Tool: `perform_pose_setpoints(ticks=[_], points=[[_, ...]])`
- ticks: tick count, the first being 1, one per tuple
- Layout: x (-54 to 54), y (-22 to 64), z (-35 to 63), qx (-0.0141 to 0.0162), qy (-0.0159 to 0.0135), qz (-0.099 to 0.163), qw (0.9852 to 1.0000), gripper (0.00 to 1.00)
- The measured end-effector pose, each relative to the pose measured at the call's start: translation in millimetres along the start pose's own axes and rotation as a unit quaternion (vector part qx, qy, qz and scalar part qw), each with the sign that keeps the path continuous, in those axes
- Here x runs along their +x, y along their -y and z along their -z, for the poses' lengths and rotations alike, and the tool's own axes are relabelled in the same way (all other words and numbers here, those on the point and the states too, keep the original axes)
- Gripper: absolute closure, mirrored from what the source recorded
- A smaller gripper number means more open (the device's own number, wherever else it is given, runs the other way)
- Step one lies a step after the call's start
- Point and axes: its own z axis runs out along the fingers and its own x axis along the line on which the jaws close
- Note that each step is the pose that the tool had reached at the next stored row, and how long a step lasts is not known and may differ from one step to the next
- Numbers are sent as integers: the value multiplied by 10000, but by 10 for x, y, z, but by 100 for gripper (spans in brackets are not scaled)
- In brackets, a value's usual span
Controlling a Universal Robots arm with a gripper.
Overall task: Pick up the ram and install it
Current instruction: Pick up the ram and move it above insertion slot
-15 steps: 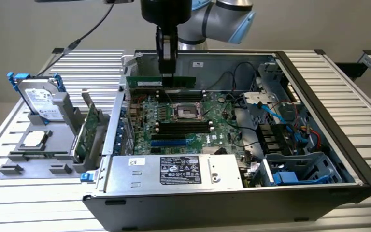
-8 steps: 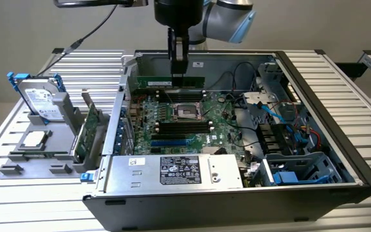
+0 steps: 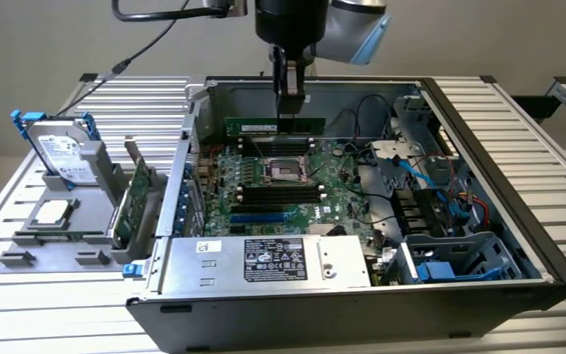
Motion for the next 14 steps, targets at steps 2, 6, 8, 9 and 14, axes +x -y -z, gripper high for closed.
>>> perform_pose_setpoints(ticks=[2, 6, 8, 9, 14], points=[[-34, 35, -24, 6, 0, 2, 10000, 86], [-113, 103, -71, 17, 0, 4, 10000, 86], [-160, 134, -98, 21, 0, 5, 10000, 86], [-183, 149, -111, 24, 0, 5, 10000, 86], [-350, 186, -196, 38, -9, 9, 10000, 86]])
